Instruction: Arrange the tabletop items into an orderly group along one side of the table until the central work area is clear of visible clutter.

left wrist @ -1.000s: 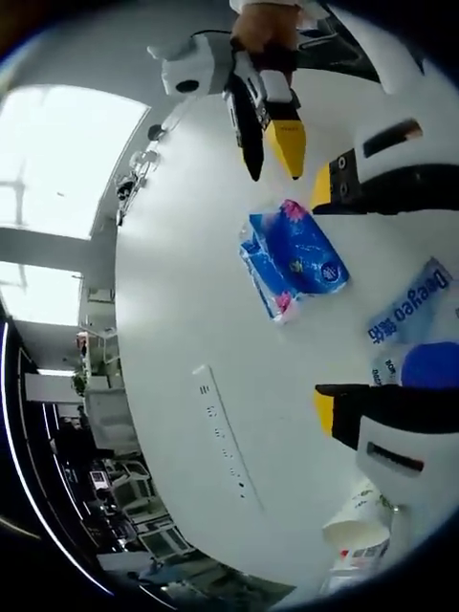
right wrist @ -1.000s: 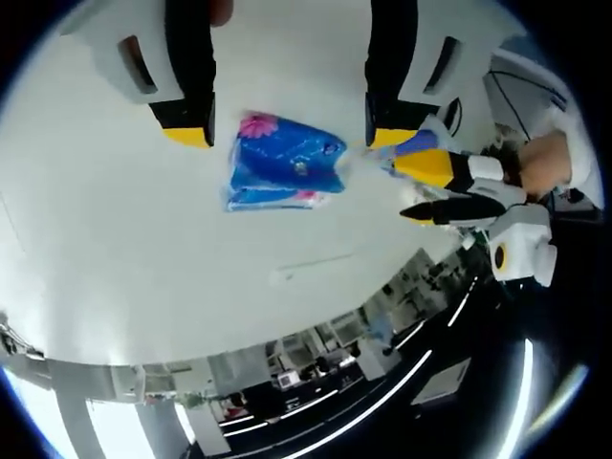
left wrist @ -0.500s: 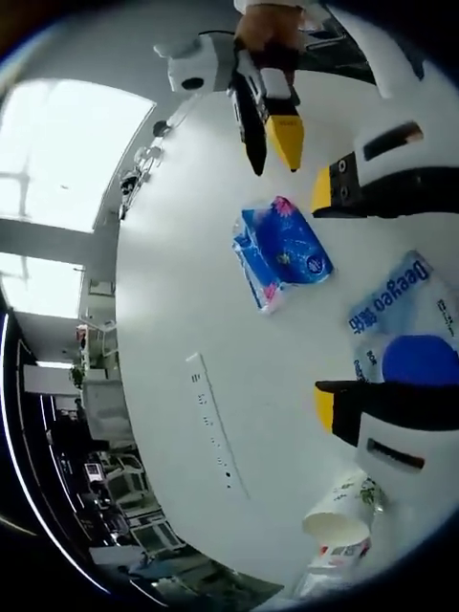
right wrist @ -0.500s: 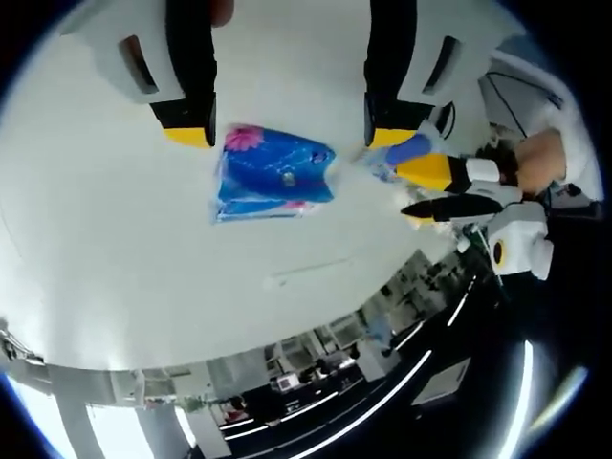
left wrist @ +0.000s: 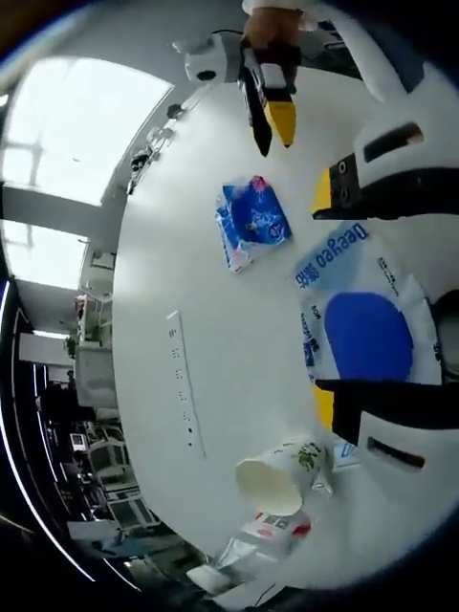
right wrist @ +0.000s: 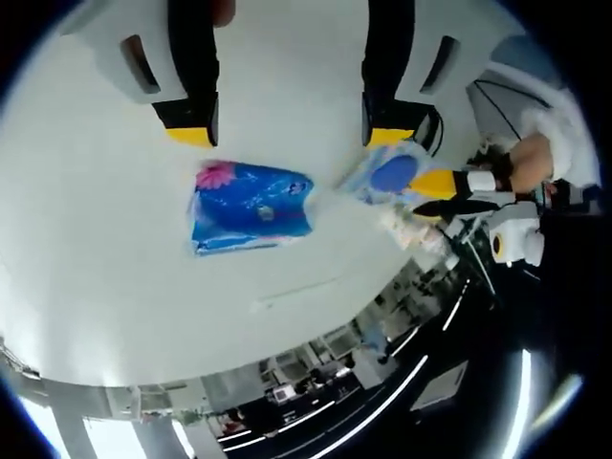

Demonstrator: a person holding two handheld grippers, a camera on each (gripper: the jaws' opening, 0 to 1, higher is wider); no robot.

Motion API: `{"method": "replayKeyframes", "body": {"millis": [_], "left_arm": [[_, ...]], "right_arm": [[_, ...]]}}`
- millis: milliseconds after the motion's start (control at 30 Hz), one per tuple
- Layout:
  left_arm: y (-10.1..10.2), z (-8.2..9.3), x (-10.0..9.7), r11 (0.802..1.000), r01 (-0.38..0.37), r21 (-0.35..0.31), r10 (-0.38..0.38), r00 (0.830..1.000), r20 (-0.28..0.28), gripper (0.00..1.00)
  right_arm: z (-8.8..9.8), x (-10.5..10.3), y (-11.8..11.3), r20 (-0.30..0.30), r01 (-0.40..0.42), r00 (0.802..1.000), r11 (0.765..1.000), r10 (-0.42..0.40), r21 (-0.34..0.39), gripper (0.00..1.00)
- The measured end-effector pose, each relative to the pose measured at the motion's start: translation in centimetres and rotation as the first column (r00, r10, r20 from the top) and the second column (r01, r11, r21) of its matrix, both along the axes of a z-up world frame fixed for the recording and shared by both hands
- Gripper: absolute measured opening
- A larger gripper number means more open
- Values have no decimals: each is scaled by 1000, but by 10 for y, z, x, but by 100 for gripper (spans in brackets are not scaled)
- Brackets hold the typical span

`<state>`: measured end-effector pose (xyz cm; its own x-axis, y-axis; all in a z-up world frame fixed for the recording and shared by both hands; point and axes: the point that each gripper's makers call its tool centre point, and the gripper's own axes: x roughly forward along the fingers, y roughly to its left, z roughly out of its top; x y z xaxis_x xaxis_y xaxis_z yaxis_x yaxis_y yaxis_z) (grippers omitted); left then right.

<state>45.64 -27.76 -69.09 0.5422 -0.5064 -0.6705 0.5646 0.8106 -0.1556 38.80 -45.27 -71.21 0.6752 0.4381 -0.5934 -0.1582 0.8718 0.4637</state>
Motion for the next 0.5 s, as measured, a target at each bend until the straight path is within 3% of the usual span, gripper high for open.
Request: {"method": "replayKeyframes", "body": {"millis": [200, 500], "left_arm": [[15, -3, 2, 999, -47, -8, 47, 999, -8, 67], [26, 1, 3, 999, -51, 1, 51, 999, 14, 66]], "right_arm": [[-1, -4, 9, -14, -26, 1000, 1000, 26, -1, 58], [0, -2, 12, -22, -20, 1000, 1000, 20, 17, 57]]}}
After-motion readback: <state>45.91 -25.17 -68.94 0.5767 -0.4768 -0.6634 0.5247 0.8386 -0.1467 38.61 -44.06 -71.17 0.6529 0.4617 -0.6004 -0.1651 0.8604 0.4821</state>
